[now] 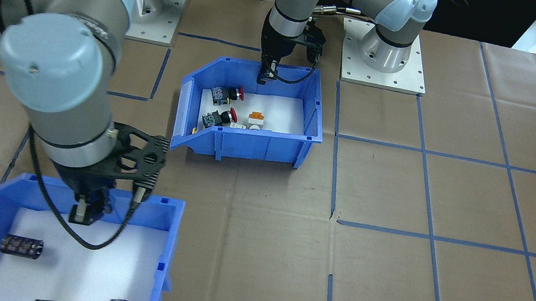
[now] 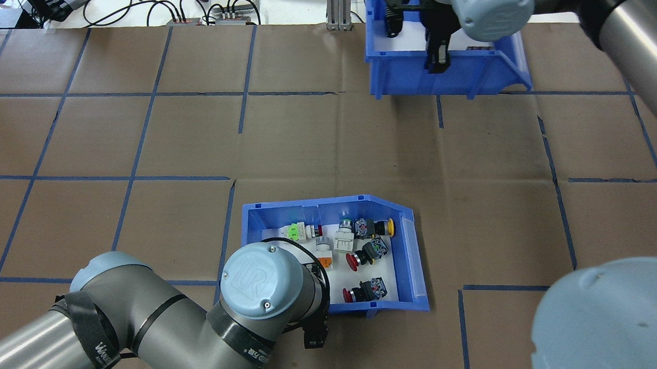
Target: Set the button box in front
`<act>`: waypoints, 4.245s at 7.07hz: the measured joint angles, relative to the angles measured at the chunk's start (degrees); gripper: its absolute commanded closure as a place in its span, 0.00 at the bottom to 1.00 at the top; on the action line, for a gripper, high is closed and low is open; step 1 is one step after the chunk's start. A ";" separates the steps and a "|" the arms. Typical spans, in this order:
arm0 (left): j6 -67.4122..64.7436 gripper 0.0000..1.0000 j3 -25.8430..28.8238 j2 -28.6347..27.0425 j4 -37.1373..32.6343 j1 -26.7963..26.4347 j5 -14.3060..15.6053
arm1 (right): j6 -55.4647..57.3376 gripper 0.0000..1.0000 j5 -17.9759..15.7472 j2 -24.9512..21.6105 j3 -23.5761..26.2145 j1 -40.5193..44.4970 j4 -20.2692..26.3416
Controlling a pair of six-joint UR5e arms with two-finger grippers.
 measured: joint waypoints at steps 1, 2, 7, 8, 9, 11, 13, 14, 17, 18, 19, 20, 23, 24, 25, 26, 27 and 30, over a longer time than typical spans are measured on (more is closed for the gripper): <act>2.61 1.00 1.64 0.17 -0.29 1.56 1.21 | -4.24 0.93 0.10 -3.00 3.21 -3.84 -0.01; 6.72 1.00 4.12 0.19 -1.59 4.22 2.70 | -8.76 0.93 0.24 -5.99 6.97 -7.90 -0.07; 22.39 1.00 21.48 -14.22 -4.25 16.74 0.55 | -20.41 0.92 2.37 -19.45 28.66 -19.98 -4.56; 22.61 1.00 26.95 -19.82 -4.05 16.85 -0.84 | -20.41 0.92 2.15 -20.88 31.57 -20.32 -5.67; 22.64 1.00 31.57 -24.37 -3.99 16.68 -1.47 | -20.27 0.92 1.94 -21.93 33.58 -20.39 -6.34; 22.39 0.99 37.15 -29.57 -3.97 16.26 -3.16 | -20.17 0.92 1.81 -23.11 35.33 -20.38 -6.76; 22.57 0.95 39.02 -31.06 -4.08 16.02 -5.35 | -20.16 0.92 1.82 -23.30 35.61 -20.37 -6.77; 22.88 0.90 39.89 -31.67 -4.20 15.80 -5.64 | -20.16 0.92 1.83 -23.32 35.63 -20.35 -6.76; 27.47 0.01 41.94 -33.11 -4.68 15.12 -4.88 | -20.06 0.92 1.84 -23.36 35.65 -20.32 -6.70; 27.88 0.01 41.97 -33.11 -4.86 15.09 -4.69 | -19.98 0.92 1.84 -23.49 35.75 -20.30 -6.51; 27.74 0.01 41.87 -32.81 -4.98 15.04 -4.65 | -19.80 0.92 1.84 -24.04 36.20 -20.26 -6.27; 27.94 0.01 41.84 -31.91 -5.56 15.07 -4.63 | -19.24 0.92 1.83 -25.57 37.41 -20.20 -6.08; 43.23 0.01 41.93 -23.46 -15.64 17.83 -4.49 | -15.77 0.92 1.90 -33.08 44.31 -19.88 -5.81; 55.77 0.01 41.93 -19.64 -20.80 20.16 -4.46 | -14.13 0.92 2.06 -35.58 46.93 -19.61 -5.75; 70.36 0.01 41.93 -16.11 -25.59 22.96 -4.41 | -12.93 0.92 2.15 -38.15 49.59 -19.30 -5.72; 84.76 0.01 41.88 -12.87 -29.57 26.04 -3.94 | -12.37 0.92 2.16 -40.75 52.07 -19.05 -5.69; 98.26 0.01 41.99 -10.41 -32.16 28.94 -2.41 | -12.10 0.92 2.17 -42.59 53.50 -18.58 -5.54; 128.72 0.00 43.25 -6.57 -37.01 32.51 5.22 | -5.00 0.92 2.19 -43.75 54.44 -12.09 -4.71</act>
